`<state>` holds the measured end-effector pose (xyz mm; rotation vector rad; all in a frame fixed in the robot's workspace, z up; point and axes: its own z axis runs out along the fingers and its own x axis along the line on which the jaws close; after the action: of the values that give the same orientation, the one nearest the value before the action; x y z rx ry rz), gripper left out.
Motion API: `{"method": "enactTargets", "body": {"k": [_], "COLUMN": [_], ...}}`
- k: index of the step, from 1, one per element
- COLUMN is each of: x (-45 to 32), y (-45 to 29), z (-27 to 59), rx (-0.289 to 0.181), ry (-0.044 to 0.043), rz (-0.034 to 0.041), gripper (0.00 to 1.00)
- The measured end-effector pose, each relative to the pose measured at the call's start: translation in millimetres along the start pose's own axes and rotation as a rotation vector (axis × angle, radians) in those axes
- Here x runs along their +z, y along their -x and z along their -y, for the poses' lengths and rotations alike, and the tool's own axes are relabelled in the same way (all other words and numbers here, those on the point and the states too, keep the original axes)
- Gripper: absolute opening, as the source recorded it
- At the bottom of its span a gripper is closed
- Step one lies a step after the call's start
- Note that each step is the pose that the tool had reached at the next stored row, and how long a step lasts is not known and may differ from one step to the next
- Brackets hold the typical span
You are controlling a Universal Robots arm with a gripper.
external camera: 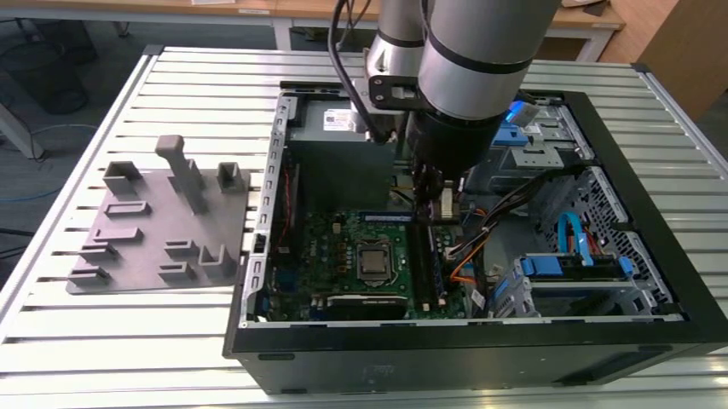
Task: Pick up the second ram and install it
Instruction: 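Insert the second ram into the second slot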
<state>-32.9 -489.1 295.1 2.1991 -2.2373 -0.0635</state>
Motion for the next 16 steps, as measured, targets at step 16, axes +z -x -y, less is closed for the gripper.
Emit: {"method": "enactTargets", "body": {"k": [16], "x": [0.2], "y": [0.0], "z": [0.0], "rx": [0.213], "ry": [-0.0055], "rz": [0.0068], "gripper": [0.14]}}
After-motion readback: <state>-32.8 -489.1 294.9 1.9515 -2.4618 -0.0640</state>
